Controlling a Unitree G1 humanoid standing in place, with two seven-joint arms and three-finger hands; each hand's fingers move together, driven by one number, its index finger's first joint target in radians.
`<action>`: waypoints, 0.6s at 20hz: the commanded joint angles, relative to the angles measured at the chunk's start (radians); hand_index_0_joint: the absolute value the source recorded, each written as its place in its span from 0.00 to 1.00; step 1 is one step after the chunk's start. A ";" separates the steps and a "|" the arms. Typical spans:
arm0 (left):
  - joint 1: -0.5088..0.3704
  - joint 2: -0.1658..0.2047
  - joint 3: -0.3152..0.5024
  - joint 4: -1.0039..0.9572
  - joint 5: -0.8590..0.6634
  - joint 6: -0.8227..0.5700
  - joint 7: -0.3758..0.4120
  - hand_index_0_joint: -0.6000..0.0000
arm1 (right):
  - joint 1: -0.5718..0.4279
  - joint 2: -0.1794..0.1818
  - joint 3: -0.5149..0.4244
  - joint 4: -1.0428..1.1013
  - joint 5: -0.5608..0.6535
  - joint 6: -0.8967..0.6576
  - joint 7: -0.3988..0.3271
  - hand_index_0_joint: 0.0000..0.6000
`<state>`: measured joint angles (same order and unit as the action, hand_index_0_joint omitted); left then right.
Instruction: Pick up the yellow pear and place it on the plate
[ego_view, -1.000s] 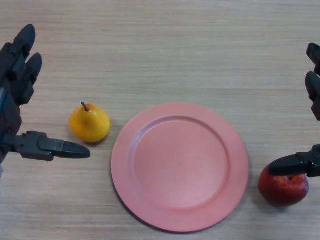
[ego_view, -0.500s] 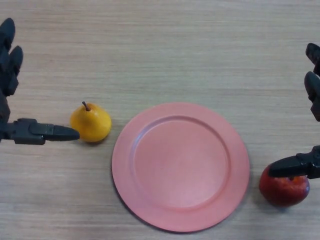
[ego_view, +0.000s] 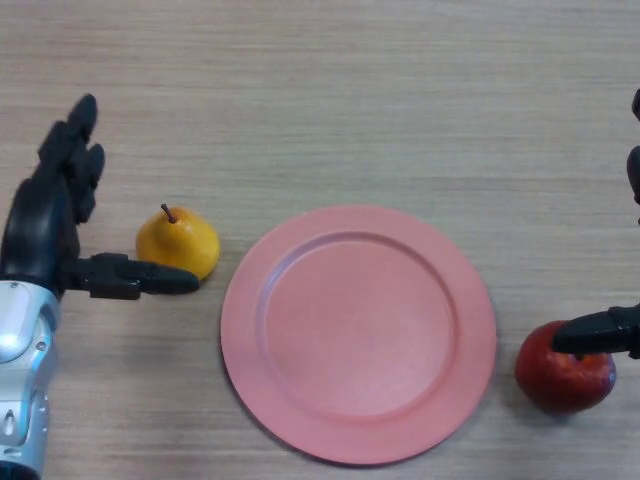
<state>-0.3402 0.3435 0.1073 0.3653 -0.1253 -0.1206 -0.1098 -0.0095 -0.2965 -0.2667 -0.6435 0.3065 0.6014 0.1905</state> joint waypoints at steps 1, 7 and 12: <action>-0.074 0.033 0.038 0.011 0.036 -0.181 0.001 1.00 | -0.023 -0.034 -0.082 -0.064 0.010 -0.100 0.002 0.00; -0.167 -0.007 -0.007 0.267 0.097 -0.332 0.041 1.00 | -0.020 -0.033 -0.095 -0.058 -0.002 -0.105 0.017 0.00; -0.222 -0.015 -0.028 0.408 0.173 -0.417 0.096 0.19 | -0.014 -0.032 -0.093 -0.048 -0.025 -0.129 0.026 0.67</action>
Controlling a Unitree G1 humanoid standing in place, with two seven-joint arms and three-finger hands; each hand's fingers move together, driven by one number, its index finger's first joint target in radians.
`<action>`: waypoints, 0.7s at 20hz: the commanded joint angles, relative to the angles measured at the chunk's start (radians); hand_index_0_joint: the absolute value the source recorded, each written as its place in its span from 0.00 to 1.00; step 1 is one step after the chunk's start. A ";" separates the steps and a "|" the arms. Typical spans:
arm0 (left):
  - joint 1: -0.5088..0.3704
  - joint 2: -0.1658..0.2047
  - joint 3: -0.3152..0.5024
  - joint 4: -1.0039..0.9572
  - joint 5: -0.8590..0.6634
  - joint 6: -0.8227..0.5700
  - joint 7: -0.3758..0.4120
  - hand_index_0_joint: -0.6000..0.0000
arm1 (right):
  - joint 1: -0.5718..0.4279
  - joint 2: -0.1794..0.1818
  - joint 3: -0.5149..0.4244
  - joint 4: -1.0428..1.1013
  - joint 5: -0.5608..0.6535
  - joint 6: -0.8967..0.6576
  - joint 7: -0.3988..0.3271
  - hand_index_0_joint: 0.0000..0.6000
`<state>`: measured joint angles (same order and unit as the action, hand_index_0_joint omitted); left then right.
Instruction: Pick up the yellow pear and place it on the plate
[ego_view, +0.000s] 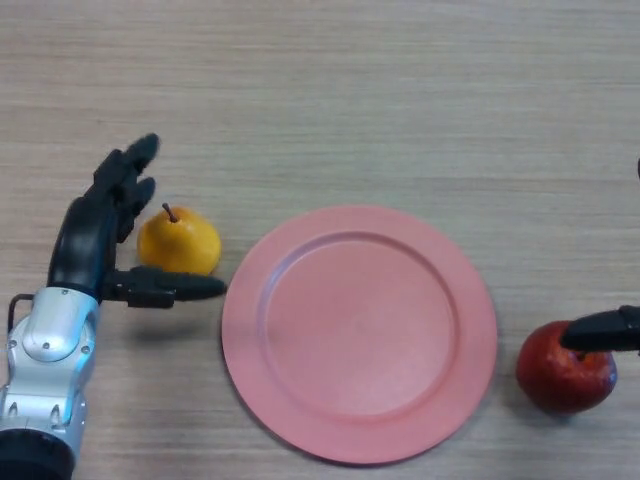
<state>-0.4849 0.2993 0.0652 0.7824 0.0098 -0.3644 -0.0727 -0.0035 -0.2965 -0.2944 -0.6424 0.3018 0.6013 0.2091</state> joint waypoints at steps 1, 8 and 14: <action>-0.097 0.025 0.013 0.036 0.052 -0.197 0.075 0.10 | -0.022 -0.034 -0.066 -0.045 -0.029 -0.136 0.009 0.83; -0.122 0.024 0.001 0.135 0.085 -0.213 0.160 0.00 | -0.022 -0.027 -0.073 -0.045 -0.032 -0.134 0.001 1.00; -0.082 0.068 -0.016 0.046 0.302 -0.191 0.253 0.00 | -0.027 -0.029 -0.065 -0.049 -0.013 -0.132 -0.014 1.00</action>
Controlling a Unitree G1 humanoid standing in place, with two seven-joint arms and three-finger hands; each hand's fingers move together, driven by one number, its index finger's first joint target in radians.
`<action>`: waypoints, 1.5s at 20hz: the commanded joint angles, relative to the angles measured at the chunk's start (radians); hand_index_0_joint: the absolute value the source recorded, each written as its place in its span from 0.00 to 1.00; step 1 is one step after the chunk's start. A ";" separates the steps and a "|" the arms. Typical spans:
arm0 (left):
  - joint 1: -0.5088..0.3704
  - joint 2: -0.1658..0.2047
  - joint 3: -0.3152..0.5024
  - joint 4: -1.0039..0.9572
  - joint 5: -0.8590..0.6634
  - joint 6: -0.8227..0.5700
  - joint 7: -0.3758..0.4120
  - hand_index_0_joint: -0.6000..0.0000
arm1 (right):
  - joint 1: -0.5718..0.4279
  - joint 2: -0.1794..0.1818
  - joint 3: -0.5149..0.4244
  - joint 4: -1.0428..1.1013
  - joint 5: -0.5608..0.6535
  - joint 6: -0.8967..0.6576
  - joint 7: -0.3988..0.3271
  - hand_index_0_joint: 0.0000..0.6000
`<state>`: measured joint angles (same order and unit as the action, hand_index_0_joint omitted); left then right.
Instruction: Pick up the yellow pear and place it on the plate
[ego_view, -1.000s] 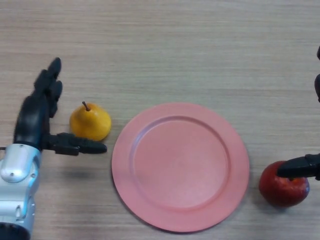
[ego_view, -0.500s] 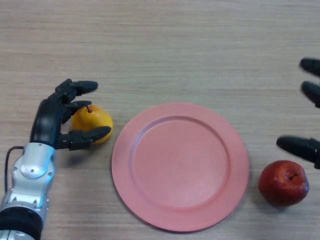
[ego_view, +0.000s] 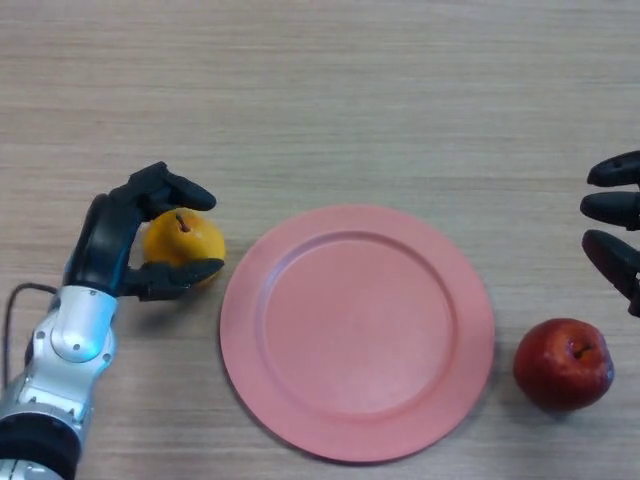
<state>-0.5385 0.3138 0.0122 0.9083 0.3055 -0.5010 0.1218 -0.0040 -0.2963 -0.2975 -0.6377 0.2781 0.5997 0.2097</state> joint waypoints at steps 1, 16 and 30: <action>-0.028 0.060 0.046 -0.117 0.023 -0.050 0.082 0.00 | -0.028 -0.027 -0.069 -0.059 0.025 -0.117 -0.018 1.00; 0.205 -0.109 -0.074 -0.878 0.008 0.251 -0.081 0.00 | -0.031 -0.031 -0.077 -0.070 0.026 -0.110 -0.034 0.00; 0.255 -0.124 -0.205 -0.914 -0.378 0.553 -0.226 0.00 | -0.020 -0.033 -0.099 -0.120 0.021 -0.060 -0.038 0.00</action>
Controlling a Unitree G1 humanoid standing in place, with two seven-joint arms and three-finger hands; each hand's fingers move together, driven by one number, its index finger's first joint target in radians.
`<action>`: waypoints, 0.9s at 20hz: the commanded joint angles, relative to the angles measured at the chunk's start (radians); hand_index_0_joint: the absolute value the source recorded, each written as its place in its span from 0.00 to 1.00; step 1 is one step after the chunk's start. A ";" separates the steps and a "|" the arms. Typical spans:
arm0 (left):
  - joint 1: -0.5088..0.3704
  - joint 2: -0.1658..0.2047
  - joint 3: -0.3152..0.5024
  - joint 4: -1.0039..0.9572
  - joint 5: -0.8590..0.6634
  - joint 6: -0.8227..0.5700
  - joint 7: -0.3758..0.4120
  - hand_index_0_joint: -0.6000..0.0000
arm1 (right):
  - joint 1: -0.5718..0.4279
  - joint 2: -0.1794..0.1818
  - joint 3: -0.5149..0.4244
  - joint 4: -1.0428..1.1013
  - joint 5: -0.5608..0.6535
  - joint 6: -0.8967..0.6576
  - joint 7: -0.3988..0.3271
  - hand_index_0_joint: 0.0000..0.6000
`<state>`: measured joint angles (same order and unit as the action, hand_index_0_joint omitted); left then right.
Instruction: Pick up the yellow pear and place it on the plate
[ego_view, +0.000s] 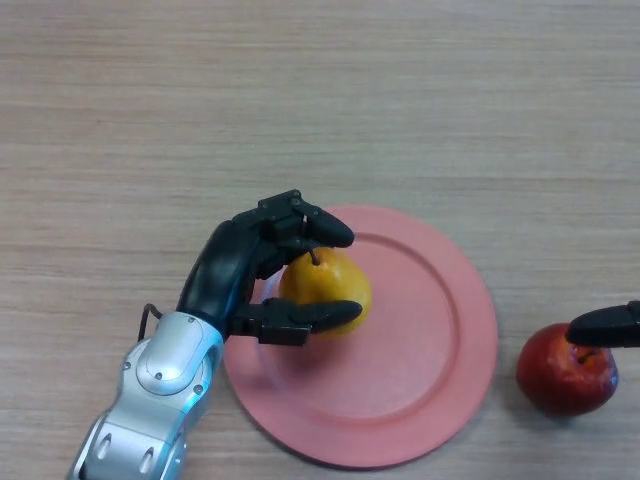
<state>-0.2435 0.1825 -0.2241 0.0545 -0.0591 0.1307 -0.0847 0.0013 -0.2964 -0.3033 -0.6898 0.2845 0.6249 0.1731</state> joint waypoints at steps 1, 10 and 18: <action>-0.043 0.007 0.037 -0.061 -0.010 -0.074 -0.024 0.00 | -0.024 -0.030 -0.095 -0.070 0.014 -0.089 -0.001 0.00; -0.017 0.007 0.055 -0.058 0.198 -0.021 0.013 1.00 | -0.031 -0.026 -0.071 -0.068 -0.007 -0.098 0.001 0.00; -0.013 0.032 0.230 -0.207 0.159 -0.066 0.000 1.00 | -0.038 -0.023 -0.043 -0.028 0.011 -0.117 0.000 0.00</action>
<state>-0.2131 0.1935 -0.0297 -0.0937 0.1262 0.2063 -0.0994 -0.0100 -0.2960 -0.2976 -0.6745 0.2843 0.6306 0.1749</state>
